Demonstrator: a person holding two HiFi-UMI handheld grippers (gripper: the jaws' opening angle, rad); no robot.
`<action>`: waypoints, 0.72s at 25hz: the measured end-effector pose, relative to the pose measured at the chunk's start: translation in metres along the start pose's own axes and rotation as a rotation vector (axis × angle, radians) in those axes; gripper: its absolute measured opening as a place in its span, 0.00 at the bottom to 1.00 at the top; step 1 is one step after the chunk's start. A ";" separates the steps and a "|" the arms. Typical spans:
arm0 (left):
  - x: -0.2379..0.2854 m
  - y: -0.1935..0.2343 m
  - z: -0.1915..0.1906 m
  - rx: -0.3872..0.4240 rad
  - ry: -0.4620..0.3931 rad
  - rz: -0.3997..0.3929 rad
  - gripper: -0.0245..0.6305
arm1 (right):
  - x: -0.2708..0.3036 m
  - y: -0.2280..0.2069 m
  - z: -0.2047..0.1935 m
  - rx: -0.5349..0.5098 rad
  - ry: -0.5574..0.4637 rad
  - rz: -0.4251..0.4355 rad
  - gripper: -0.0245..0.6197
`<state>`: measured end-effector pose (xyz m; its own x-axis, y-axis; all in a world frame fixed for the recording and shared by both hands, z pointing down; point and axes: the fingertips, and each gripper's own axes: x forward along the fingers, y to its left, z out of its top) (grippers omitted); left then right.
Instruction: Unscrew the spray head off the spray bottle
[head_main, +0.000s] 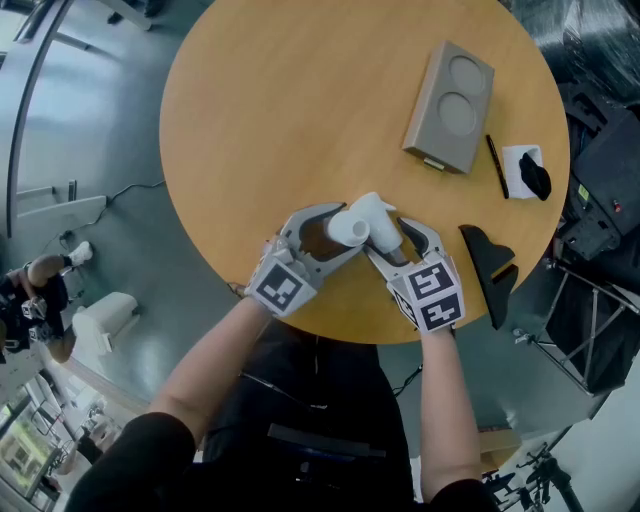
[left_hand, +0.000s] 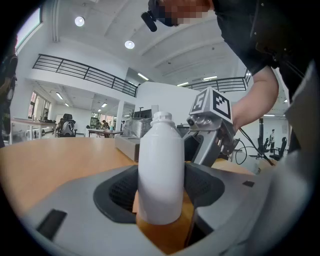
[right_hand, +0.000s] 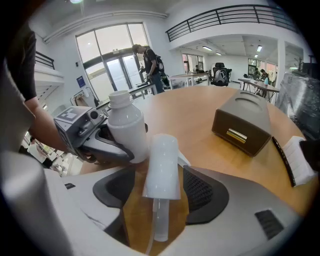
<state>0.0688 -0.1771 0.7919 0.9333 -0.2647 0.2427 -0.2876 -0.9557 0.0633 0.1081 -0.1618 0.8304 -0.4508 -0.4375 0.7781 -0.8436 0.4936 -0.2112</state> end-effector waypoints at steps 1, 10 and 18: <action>-0.001 0.000 0.001 0.002 0.000 0.002 0.51 | -0.004 0.002 0.003 0.001 -0.010 0.003 0.52; -0.002 0.005 0.003 -0.008 -0.005 0.014 0.51 | -0.017 0.015 0.025 -0.027 -0.067 0.058 0.52; 0.002 -0.002 0.000 0.020 0.015 -0.009 0.51 | -0.018 0.040 0.061 0.066 -0.237 0.176 0.52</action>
<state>0.0714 -0.1759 0.7927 0.9324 -0.2547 0.2563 -0.2749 -0.9604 0.0458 0.0643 -0.1803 0.7721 -0.6404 -0.5168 0.5682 -0.7603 0.5310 -0.3741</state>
